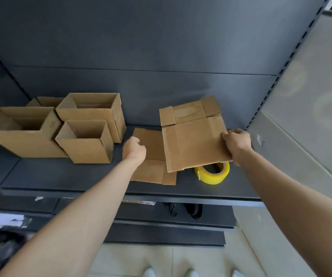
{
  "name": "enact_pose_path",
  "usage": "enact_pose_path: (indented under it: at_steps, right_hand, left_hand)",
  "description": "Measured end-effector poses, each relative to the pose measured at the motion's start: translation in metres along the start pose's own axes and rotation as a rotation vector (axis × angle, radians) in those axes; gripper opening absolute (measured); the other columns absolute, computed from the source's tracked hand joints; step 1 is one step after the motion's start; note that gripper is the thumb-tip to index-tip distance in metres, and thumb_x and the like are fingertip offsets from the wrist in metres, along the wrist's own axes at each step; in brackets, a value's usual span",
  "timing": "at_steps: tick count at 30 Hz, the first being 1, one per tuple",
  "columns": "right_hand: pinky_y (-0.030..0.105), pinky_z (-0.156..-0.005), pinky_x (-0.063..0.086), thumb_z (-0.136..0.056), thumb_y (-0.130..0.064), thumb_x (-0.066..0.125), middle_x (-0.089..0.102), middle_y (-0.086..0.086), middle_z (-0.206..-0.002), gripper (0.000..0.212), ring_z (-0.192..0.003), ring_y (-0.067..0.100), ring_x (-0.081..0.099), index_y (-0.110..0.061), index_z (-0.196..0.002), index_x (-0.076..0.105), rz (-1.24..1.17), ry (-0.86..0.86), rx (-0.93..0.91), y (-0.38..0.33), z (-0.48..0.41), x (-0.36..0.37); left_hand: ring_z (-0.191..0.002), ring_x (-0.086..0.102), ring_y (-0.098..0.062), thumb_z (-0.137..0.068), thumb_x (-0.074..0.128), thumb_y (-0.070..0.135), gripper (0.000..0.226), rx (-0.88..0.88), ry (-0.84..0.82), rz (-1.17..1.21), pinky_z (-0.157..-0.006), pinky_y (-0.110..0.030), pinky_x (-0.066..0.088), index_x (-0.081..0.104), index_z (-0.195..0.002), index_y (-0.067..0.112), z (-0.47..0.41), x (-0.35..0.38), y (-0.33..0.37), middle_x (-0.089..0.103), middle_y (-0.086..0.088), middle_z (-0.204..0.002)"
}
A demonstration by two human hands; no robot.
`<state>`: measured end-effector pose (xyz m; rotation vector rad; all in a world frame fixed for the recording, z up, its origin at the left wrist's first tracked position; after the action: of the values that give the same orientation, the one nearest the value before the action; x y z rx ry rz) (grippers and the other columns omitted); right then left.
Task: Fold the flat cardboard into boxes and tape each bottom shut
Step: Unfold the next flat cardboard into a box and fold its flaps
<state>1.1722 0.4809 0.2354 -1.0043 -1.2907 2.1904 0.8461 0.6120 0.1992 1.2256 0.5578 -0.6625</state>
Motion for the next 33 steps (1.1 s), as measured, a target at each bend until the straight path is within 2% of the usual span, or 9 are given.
enact_pose_path:
  at_steps: [4,7,9,13,16,21,27,33]
  right_hand:
    - [0.031,-0.074,0.044,-0.092,-0.023,0.055,0.058,0.007,-0.097,0.007,-0.088,0.024,0.055,-0.016,-0.093,0.053,0.065,-0.036,-0.142,-0.031,0.000,-0.003]
    - [0.031,-0.076,0.045,-0.093,-0.022,0.054,0.058,0.005,-0.101,0.007,-0.090,0.024,0.056,-0.016,-0.097,0.054,0.132,-0.097,-0.294,-0.062,0.008,0.002]
    - [0.028,-0.077,0.043,-0.093,-0.017,0.054,0.057,0.003,-0.101,0.010,-0.091,0.021,0.054,-0.014,-0.102,0.058,0.176,-0.134,-0.410,-0.082,0.019,0.008]
    - [0.025,-0.075,0.041,-0.091,-0.011,0.052,0.059,0.003,-0.097,0.012,-0.088,0.020,0.054,-0.013,-0.098,0.061,0.340,-0.193,-0.572,-0.105,0.043,0.026]
    - [0.026,-0.069,0.040,-0.090,-0.007,0.049,0.060,0.005,-0.095,0.012,-0.085,0.023,0.055,-0.014,-0.091,0.058,0.443,-0.205,-0.612,-0.108,0.055,0.037]
    - [0.025,-0.068,0.037,-0.090,-0.003,0.047,0.057,0.004,-0.096,0.013,-0.083,0.021,0.051,-0.014,-0.090,0.054,0.520,-0.202,-0.627,-0.105,0.065,0.046]
    - [0.029,-0.066,0.044,-0.090,-0.004,0.043,0.057,0.010,-0.094,0.014,-0.079,0.027,0.053,-0.009,-0.095,0.055,0.678,-0.119,-0.595,-0.093,0.062,0.040]
    - [0.028,-0.060,0.037,-0.088,-0.003,0.042,0.053,0.009,-0.084,0.010,-0.074,0.030,0.050,-0.011,-0.088,0.047,0.814,-0.047,-0.591,-0.090,0.055,0.029]
  left_hand:
    - [-0.121,0.051,-0.024,-0.097,0.049,0.016,0.034,0.136,0.051,0.128,-0.093,-0.029,0.042,0.049,-0.131,0.011,0.014,-0.015,0.063,0.051,-0.006,-0.136]
    - [-0.120,0.050,-0.022,-0.096,0.050,0.020,0.039,0.203,0.039,0.147,-0.086,-0.025,0.038,0.046,-0.134,0.013,0.024,-0.021,0.097,0.048,-0.004,-0.138]
    - [-0.122,0.049,-0.022,-0.096,0.051,0.024,0.043,0.223,0.017,0.143,-0.088,-0.027,0.038,0.042,-0.137,0.015,0.032,-0.020,0.109,0.044,-0.003,-0.141]
    - [-0.129,0.042,-0.024,-0.096,0.053,0.027,0.056,0.223,-0.031,0.180,-0.099,-0.036,0.039,0.028,-0.145,0.018,0.040,-0.018,0.117,0.032,-0.003,-0.149]
    - [-0.137,0.034,-0.027,-0.095,0.055,0.028,0.067,0.216,-0.051,0.220,-0.109,-0.043,0.034,0.017,-0.149,0.020,0.041,-0.020,0.118,0.022,-0.002,-0.155]
    - [-0.143,0.024,-0.027,-0.094,0.057,0.027,0.077,0.196,-0.129,0.278,-0.110,-0.043,0.031,0.007,-0.152,0.021,0.033,-0.021,0.114,0.010,-0.002,-0.160]
    - [-0.142,0.025,-0.029,-0.094,0.058,0.020,0.076,0.189,-0.256,0.201,-0.110,-0.045,0.030,0.009,-0.152,0.022,0.019,-0.004,0.107,0.015,-0.003,-0.159]
    - [-0.140,0.030,-0.029,-0.092,0.061,0.014,0.082,0.195,-0.403,0.249,-0.111,-0.047,0.031,0.007,-0.152,0.025,0.016,0.018,0.117,0.019,-0.005,-0.158]
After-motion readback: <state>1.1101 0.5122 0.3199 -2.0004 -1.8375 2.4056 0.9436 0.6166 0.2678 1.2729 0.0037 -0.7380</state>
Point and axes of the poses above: each hand's wrist, its own z-axis away from the middle knuckle, its own x-axis out of the palm, y = z × x, the point moved 10 cm from there along -z, towards the middle knuckle
